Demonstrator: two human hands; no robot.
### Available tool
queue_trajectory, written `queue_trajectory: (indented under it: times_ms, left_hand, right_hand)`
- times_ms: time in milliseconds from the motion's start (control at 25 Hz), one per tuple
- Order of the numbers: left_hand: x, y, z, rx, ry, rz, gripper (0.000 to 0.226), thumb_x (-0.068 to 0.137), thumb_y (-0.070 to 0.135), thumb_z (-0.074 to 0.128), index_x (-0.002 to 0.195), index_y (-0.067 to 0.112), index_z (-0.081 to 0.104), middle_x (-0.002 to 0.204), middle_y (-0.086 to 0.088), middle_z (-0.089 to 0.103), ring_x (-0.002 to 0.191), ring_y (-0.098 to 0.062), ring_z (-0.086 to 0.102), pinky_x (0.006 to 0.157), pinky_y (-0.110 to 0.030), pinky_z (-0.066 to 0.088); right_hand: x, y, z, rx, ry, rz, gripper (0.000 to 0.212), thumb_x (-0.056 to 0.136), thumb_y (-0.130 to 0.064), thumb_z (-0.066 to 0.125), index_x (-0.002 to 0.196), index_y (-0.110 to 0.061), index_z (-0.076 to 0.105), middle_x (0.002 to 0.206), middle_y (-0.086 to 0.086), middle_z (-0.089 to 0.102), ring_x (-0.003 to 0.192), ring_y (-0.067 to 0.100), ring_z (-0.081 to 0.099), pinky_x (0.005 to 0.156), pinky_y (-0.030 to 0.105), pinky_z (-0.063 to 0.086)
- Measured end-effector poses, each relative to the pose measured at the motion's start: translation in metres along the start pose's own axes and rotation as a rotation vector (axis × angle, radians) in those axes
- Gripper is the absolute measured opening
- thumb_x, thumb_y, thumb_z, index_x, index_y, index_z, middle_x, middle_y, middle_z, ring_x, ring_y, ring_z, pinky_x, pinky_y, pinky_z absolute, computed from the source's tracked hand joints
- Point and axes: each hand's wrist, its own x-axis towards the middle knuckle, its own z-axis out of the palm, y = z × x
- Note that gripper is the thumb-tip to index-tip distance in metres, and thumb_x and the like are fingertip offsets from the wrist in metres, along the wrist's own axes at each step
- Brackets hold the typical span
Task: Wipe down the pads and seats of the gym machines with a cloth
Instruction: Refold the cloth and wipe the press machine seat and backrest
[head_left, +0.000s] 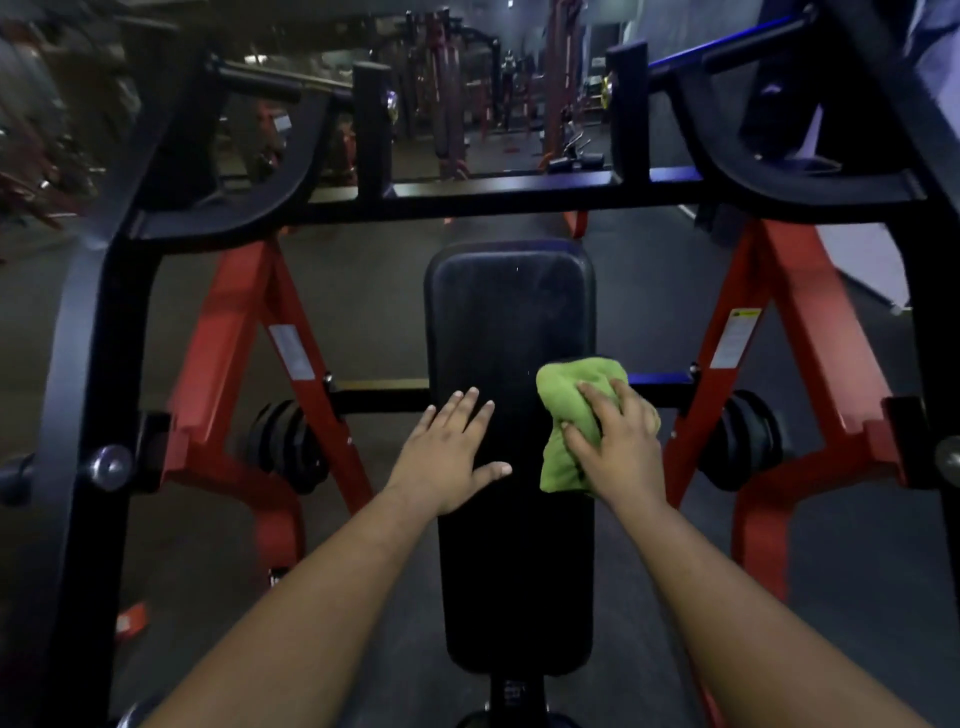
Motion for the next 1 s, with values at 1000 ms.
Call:
queue_trajectory:
  times_ms: [1000]
  left_hand:
    - [0.21, -0.116, 0.01, 0.175, 0.674, 0.349, 0.099, 0.086, 0.067, 0.05, 0.161, 0.013, 0.015, 0.169, -0.01, 0.008, 0.157, -0.029, 0.005, 0.123, -0.061, 0.005]
  right_hand:
    - [0.205, -0.055, 0.068, -0.171, 0.368, 0.165, 0.068, 0.09, -0.072, 0.039, 0.154, -0.053, 0.021, 0.166, -0.006, 0.017, 0.146, 0.031, 0.025, 0.105, 0.063, 0.038]
